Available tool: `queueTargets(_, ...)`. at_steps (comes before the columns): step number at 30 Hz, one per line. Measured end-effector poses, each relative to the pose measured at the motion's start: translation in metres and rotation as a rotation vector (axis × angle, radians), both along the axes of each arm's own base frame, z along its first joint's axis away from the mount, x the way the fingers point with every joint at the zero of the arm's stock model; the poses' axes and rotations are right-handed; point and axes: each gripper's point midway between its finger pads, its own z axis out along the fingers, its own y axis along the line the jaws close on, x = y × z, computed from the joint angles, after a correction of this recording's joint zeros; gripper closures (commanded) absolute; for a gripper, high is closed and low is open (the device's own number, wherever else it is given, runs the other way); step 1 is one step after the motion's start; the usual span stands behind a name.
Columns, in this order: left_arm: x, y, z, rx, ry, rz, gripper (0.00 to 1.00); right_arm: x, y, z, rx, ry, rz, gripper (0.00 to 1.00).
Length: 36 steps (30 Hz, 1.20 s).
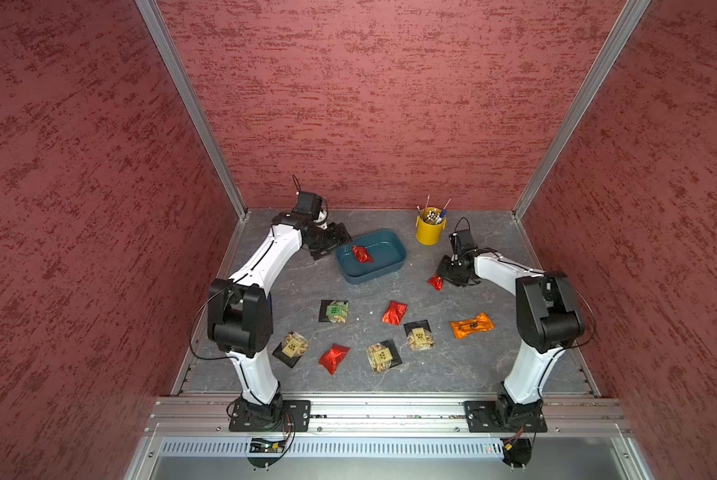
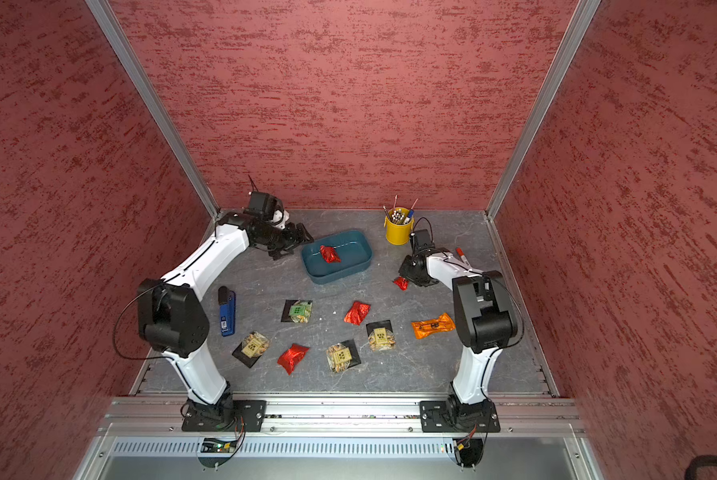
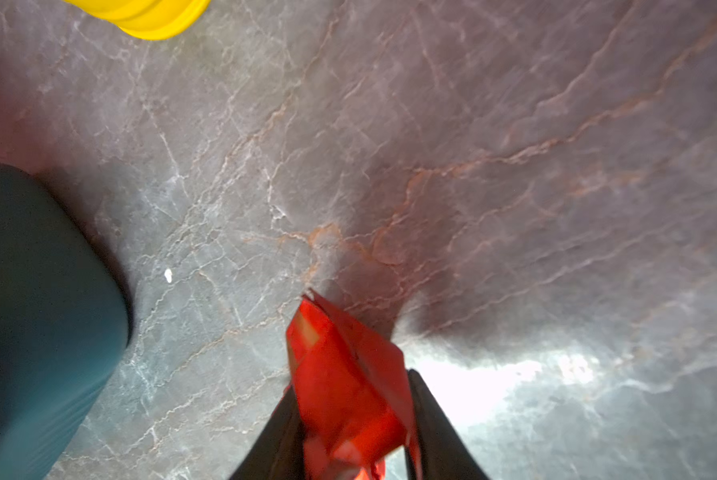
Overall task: Put the tea bags into the storage box
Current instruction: Pick up the tea bag from the center of the board, then place the tea bag in the storage box.
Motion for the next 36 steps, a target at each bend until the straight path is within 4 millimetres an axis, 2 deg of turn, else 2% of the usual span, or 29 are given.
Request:
queueTargets(4,-0.041,0.016,-0.004,0.039,0.025,0.021,0.14,-0.007,0.004,0.000,0.027,0.005,0.019,0.65)
queueTargets(7,-0.075,0.029,-0.003,0.072,0.034,0.044,0.14,-0.013,0.008,0.011,0.053,-0.013,0.038,0.66)
queueTargets(12,-0.132,0.045,0.009,0.106,0.027,0.100,0.14,-0.017,0.015,0.060,0.096,-0.118,0.079,0.66)
queueTargets(18,-0.181,0.059,0.022,0.113,0.008,0.166,0.14,-0.023,0.032,0.112,0.140,-0.207,0.146,0.68)
queueTargets(21,-0.196,0.066,0.016,0.136,0.041,0.196,0.14,-0.022,0.053,0.136,0.163,-0.245,0.205,0.68)
queueTargets(26,-0.213,0.068,0.006,0.185,0.101,0.192,0.13,-0.023,0.102,0.174,0.197,-0.311,0.316,0.66)
queueTargets(29,-0.221,0.070,0.003,0.217,0.122,0.180,0.12,-0.019,0.133,0.187,0.209,-0.332,0.374,0.66)
queueTargets(32,-0.227,0.069,-0.002,0.237,0.131,0.161,0.12,-0.009,0.163,0.183,0.211,-0.321,0.414,0.65)
queueTargets(36,-0.242,0.067,-0.026,0.259,0.177,0.135,0.11,0.014,0.193,0.159,0.192,-0.267,0.438,0.65)
